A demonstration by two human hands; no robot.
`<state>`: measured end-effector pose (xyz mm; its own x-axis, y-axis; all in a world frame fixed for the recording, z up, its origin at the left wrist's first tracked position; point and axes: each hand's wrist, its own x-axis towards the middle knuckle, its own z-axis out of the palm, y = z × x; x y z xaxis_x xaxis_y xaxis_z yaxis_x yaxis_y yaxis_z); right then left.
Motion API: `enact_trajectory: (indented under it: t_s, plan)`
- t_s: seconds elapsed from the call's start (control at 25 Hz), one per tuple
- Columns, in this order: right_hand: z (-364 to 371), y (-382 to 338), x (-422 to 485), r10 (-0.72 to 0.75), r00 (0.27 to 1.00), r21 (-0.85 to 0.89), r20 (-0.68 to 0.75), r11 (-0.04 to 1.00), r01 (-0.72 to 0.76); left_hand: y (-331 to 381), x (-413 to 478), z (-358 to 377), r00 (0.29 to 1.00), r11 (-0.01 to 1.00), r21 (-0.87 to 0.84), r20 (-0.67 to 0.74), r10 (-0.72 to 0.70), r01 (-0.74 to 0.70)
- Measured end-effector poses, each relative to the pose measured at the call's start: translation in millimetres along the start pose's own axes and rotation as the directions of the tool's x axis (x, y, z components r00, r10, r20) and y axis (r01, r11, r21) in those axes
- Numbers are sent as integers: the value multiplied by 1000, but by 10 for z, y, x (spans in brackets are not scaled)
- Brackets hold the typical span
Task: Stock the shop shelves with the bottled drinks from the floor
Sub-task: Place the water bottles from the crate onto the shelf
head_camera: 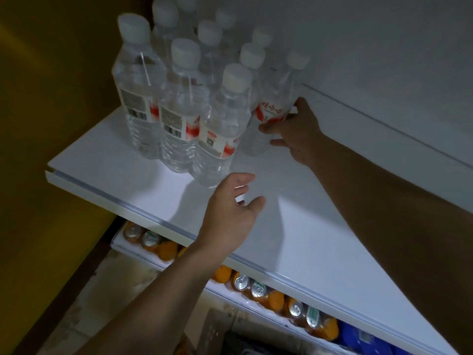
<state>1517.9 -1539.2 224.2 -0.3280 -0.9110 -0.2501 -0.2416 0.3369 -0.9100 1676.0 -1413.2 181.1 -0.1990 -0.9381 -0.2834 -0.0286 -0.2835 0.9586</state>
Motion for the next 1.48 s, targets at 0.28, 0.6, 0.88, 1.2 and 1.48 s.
enact_trajectory:
  t_s: [0.28, 0.6, 0.88, 1.2, 1.48]
  plan:
    - [-218, 444, -645, 89, 991, 143, 100, 984, -103, -309, -207, 78, 998, 1000, 14, -59, 5, -4]
    - [-921, 1454, -2558, 162, 974, 381, 156, 900, -210, -957, -1312, 509, 994, 986, 147, 85, 68, -80]
    - [-906, 3195, -4063, 551, 821, -13, 146, 831, -556, -2188, -2413, 887, 957, 884, 448, 176, -232, 132]
    - [-375, 4530, -4387, 685, 703, -292, 191, 723, -626, -2914, -2837, 1013, 886, 778, 510, 65, -459, 366]
    - [335, 5549, -4322, 810, 548, 140, 211, 530, -837, -3489, -2828, 793, 842, 725, 520, 21, -540, 452]
